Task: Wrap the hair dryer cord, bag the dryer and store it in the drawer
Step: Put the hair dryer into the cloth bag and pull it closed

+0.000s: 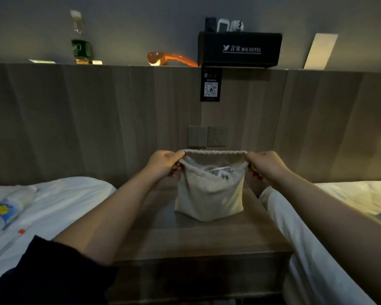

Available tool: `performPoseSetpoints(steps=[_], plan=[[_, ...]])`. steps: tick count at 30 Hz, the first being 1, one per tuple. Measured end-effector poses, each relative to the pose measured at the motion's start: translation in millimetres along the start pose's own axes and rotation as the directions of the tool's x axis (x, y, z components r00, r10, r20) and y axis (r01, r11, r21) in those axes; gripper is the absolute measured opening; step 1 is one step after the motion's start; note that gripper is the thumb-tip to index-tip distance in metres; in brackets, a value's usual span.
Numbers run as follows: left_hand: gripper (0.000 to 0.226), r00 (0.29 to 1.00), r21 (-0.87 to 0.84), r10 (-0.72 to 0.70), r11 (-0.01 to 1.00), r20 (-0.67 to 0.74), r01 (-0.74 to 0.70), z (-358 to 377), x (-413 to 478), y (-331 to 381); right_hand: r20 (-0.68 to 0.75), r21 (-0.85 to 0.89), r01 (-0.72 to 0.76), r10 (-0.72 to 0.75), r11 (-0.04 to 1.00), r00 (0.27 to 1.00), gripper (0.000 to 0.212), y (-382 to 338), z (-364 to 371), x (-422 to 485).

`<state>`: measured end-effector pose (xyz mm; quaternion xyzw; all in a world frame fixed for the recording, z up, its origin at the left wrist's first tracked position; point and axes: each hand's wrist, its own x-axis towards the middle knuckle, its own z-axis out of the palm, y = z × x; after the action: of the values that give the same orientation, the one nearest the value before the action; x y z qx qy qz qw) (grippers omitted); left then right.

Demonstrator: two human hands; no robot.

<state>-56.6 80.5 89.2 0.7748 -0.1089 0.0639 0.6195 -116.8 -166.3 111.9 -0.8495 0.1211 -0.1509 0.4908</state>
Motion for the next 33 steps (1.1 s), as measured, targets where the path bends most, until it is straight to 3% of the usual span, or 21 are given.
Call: performPoseSetpoints(steps=[5, 9, 14, 18, 20, 25, 29, 31, 33], plan=[[0.038, 0.998, -0.205, -0.054, 0.978, -0.027, 0.048, -2.0, 17.1, 32.0, -0.04, 0.162, -0.026, 0.033, 0.986, 0.999, 0.029, -30.4, -13.9, 12.4], [0.037, 0.999, -0.187, -0.042, 0.982, -0.016, 0.039, 0.0, 22.7, 50.8, -0.073, 0.229, -0.011, 0.029, 0.973, 0.997, 0.027, -39.3, -20.7, 21.9], [0.041, 0.999, -0.213, -0.052, 0.976, -0.012, 0.048, 1.9, 27.9, 59.2, 0.014, 0.194, -0.047, 0.045, 0.98, 0.999, 0.041, -39.7, -34.8, 28.7], [0.041, 0.996, -0.299, -0.087, 0.95, 0.017, 0.088, 3.3, 29.4, 61.9, 0.101, 0.318, -0.072, 0.042, 0.945, 0.994, 0.033, -43.1, -42.9, 29.9], [0.043, 0.995, -0.354, -0.1, 0.93, 0.019, 0.101, 2.3, 30.3, 63.7, 0.044, 0.339, -0.064, 0.052, 0.939, 0.998, 0.03, -43.6, -46.2, 30.3], [0.044, 0.973, -0.618, -0.218, 0.777, -0.082, 0.122, -7.7, 35.3, 55.8, -0.33, 0.469, -0.014, 0.189, 0.883, 0.925, 0.023, -34.1, -60.8, 38.0], [0.042, 0.972, -0.75, -0.234, 0.637, 0.032, 0.178, -1.3, 33.3, 60.4, -0.418, 0.254, 0.065, 0.049, 0.965, 0.907, 0.028, -33.9, -44.9, 42.9], [0.04, 0.965, -0.792, -0.256, 0.576, 0.06, 0.202, 3.5, 33.0, 63.5, -0.43, 0.06, 0.183, -0.14, 0.981, 0.892, 0.036, -37.4, -34.1, 40.1], [0.039, 0.959, -0.801, -0.274, 0.556, 0.076, 0.222, 9.2, 32.5, 63.8, -0.285, -0.158, 0.341, -0.373, 0.927, 0.883, 0.054, -40.2, -22.2, 29.1]])
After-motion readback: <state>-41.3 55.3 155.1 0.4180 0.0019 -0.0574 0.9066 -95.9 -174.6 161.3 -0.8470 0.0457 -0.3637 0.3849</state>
